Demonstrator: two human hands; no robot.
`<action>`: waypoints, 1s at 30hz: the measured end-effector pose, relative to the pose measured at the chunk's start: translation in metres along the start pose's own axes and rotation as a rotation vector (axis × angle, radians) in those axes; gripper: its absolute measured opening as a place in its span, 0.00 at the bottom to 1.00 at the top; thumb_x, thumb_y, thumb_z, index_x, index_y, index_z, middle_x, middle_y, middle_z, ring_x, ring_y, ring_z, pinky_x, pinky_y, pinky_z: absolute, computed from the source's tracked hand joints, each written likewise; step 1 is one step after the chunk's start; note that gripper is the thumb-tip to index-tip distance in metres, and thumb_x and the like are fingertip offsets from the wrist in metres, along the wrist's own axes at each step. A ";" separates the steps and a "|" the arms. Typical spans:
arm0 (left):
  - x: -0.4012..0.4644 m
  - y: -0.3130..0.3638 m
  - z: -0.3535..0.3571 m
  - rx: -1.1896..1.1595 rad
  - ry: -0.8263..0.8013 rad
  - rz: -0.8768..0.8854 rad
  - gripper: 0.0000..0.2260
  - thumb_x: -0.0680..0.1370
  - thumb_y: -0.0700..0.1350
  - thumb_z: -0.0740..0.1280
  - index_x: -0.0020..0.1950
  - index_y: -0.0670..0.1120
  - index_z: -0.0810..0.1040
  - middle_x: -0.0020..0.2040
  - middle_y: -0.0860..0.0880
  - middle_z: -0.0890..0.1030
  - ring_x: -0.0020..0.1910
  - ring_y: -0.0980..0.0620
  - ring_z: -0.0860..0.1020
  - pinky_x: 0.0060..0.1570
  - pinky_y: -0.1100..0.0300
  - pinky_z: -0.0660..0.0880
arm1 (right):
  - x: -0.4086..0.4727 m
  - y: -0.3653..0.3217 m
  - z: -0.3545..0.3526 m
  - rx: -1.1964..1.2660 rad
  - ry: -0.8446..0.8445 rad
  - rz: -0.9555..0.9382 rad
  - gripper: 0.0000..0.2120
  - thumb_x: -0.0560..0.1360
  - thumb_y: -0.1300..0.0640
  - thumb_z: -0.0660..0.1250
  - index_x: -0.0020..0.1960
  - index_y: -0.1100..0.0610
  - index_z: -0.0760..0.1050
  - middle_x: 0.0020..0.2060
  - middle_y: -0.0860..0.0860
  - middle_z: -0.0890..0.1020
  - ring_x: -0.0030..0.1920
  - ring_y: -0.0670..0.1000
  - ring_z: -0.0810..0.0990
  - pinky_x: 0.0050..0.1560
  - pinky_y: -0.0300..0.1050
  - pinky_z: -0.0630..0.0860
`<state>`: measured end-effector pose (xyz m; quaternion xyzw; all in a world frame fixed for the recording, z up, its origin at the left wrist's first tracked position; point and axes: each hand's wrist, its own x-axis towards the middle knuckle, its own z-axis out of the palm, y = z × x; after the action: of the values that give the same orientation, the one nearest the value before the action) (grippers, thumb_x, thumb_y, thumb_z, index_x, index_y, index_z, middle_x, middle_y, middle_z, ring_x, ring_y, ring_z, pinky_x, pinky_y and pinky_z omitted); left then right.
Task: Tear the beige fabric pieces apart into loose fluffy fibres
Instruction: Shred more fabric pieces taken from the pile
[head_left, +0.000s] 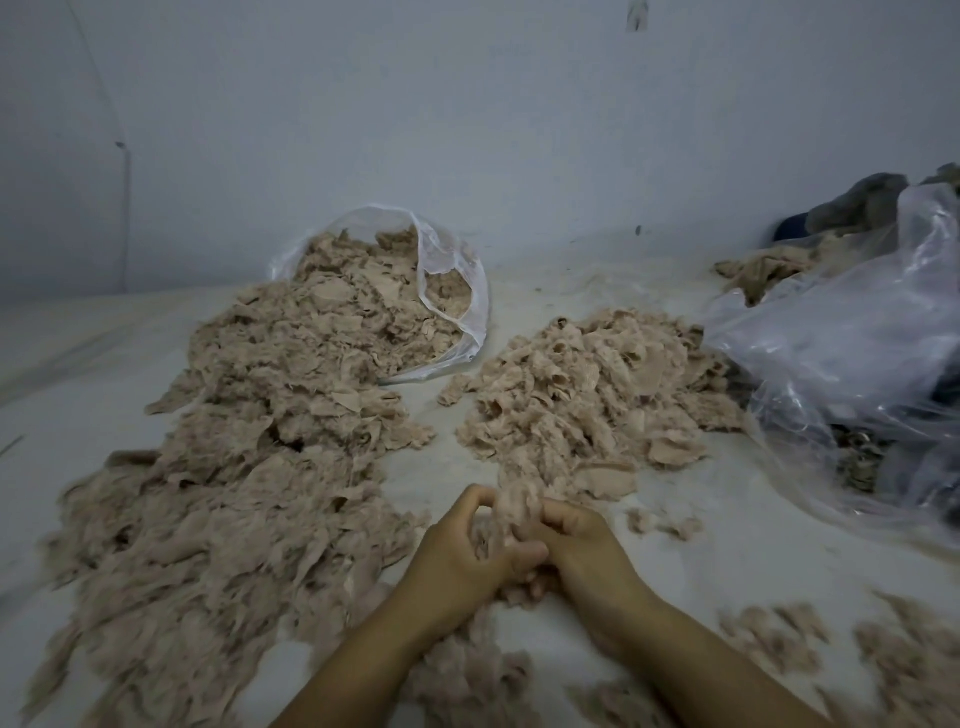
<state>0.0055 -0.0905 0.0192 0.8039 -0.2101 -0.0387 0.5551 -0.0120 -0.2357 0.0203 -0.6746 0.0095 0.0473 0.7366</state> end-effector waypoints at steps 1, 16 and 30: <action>0.000 0.001 0.002 0.027 0.030 0.026 0.14 0.70 0.61 0.70 0.47 0.54 0.73 0.35 0.51 0.82 0.31 0.55 0.78 0.32 0.63 0.72 | -0.001 0.000 0.001 0.011 -0.012 0.006 0.11 0.79 0.63 0.61 0.39 0.66 0.74 0.25 0.56 0.75 0.24 0.51 0.73 0.24 0.40 0.71; 0.002 0.004 0.004 -0.133 0.186 0.048 0.12 0.78 0.46 0.64 0.35 0.48 0.71 0.27 0.58 0.74 0.28 0.61 0.71 0.31 0.69 0.68 | -0.002 -0.001 -0.003 -0.078 -0.011 -0.071 0.17 0.80 0.58 0.61 0.32 0.57 0.71 0.26 0.52 0.76 0.24 0.48 0.72 0.27 0.40 0.71; 0.004 -0.002 0.009 -0.018 0.197 0.073 0.13 0.81 0.52 0.57 0.41 0.46 0.72 0.32 0.53 0.71 0.29 0.58 0.68 0.32 0.65 0.66 | -0.004 -0.003 0.001 0.081 0.003 -0.014 0.08 0.75 0.61 0.70 0.50 0.66 0.77 0.32 0.60 0.79 0.26 0.51 0.78 0.26 0.40 0.74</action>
<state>0.0072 -0.0990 0.0144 0.7907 -0.1832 0.0590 0.5812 -0.0161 -0.2354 0.0239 -0.6444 0.0079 0.0408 0.7636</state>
